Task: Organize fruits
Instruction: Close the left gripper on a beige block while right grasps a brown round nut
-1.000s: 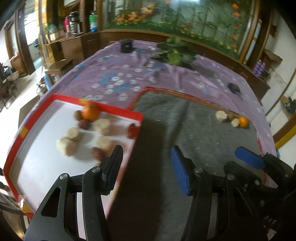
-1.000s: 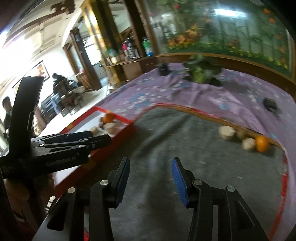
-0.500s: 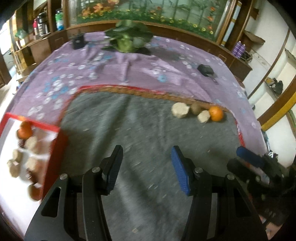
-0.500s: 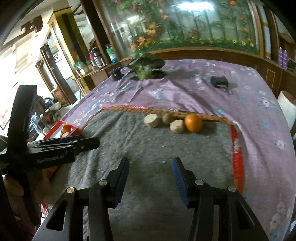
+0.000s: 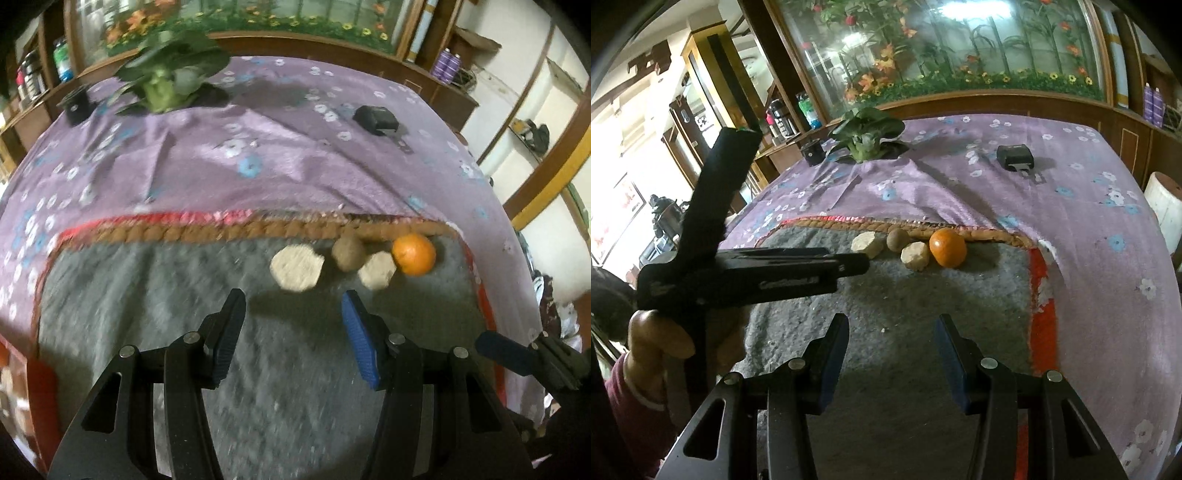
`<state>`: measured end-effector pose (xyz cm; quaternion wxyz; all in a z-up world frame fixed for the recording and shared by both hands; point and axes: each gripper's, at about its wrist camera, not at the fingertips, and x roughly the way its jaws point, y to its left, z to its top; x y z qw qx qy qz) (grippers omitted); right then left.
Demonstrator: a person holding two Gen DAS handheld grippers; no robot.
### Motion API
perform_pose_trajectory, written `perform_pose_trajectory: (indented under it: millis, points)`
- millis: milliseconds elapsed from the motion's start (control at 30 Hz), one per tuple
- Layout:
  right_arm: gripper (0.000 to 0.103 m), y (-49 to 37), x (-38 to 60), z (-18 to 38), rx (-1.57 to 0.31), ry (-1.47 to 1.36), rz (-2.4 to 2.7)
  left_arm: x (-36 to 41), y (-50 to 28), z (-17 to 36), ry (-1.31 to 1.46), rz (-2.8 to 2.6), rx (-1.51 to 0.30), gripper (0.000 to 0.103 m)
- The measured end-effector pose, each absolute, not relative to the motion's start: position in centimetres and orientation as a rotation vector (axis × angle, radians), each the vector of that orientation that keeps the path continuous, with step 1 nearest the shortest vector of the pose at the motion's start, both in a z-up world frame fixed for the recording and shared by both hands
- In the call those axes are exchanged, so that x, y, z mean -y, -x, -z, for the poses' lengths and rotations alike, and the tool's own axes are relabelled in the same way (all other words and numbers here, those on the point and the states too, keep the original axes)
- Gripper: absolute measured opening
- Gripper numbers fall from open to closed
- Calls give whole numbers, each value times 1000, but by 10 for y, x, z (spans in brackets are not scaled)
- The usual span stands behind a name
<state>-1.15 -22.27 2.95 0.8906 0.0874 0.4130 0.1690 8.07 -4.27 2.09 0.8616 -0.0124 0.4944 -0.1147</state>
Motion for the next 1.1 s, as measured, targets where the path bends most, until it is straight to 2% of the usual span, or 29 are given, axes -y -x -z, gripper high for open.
perform_pose_trajectory:
  millis: [300,333,367,467,833,900,1033,1067,1100]
  points:
    - [48,4,229,-23,-871,-193,-343,48,-97,-14,-7,236,-1000,52]
    - [48,3,229,-23,-874,-191,-343,49,-97,-13,-28,229,-992,48]
    - [48,2,228,-23,-877,-188,-344,49,-95,-13,-53,211,-982,38]
    - [48,0,224,-26,-879,-166,-349,46,-92,-14,-57,224,-973,29]
    - [47,-44,182,-41,-843,46,-421,5,-47,-41,5,80,-935,29]
    - [41,-59,172,-37,-856,108,-420,-3,-42,-42,23,79,-946,29]
    - [39,-86,158,-24,-902,222,-415,-13,-35,-38,40,77,-968,30]
    - [36,-91,157,-21,-914,240,-410,-15,-34,-37,43,76,-973,30]
    - [29,-98,156,-13,-943,270,-400,-15,-33,-36,43,76,-977,30]
